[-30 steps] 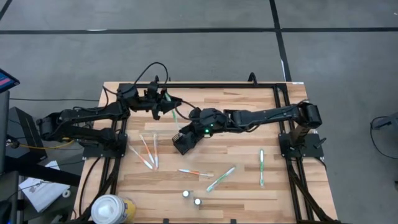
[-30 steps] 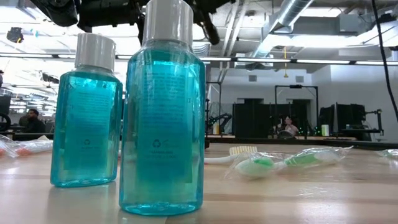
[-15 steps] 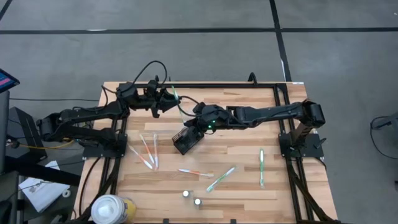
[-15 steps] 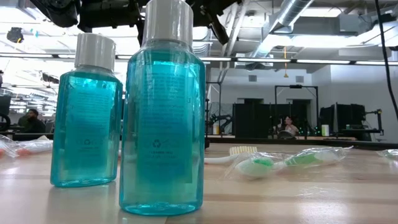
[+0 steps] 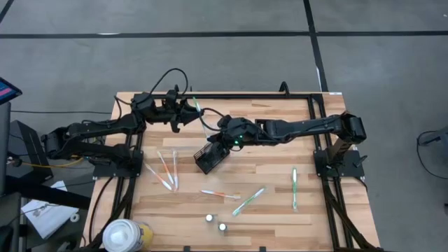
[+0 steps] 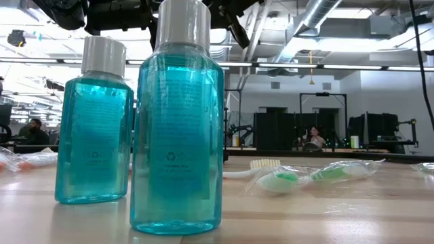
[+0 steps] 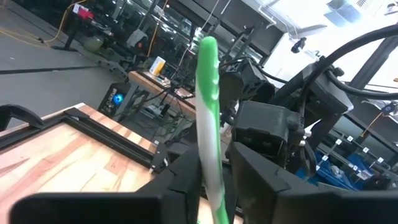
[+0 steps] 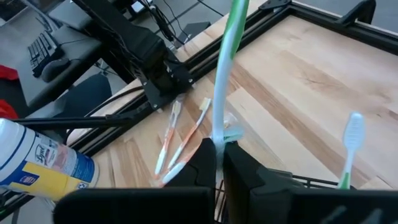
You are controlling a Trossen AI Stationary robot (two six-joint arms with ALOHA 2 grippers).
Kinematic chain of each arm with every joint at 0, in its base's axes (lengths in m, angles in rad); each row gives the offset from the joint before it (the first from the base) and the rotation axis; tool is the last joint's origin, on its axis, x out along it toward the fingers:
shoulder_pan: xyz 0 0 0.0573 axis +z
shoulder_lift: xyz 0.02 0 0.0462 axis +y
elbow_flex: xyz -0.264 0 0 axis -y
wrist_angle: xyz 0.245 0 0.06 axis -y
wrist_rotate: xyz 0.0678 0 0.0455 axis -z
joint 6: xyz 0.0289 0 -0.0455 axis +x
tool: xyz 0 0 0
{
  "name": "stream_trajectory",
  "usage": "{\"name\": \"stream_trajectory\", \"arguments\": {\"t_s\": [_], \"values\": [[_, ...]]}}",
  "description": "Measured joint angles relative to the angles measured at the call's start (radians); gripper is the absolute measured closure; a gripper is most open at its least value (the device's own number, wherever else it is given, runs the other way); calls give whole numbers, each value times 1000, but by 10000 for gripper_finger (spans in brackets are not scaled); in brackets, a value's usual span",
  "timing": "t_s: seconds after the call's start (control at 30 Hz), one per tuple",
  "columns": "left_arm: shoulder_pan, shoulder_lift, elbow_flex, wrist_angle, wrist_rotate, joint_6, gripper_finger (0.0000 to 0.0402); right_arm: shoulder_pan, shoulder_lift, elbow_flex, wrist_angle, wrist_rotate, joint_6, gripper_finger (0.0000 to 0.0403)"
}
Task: Pick & Place toothbrushing station
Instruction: Put the left green toothbrush into the wire organizer
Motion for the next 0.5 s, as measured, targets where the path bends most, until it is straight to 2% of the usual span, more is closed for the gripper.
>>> {"name": "stream_trajectory", "arguments": {"t_s": [0.17,0.37,0.5], "values": [[0,0,0,7,16,33,384,-1,-7,-2,-6,-2,-11,403],[7,-1,2,9,10,44,384,0,-20,-2,-14,0,-8,402],[30,0,3,1,14,43,384,-9,-47,-4,-43,-13,32,373]]}}
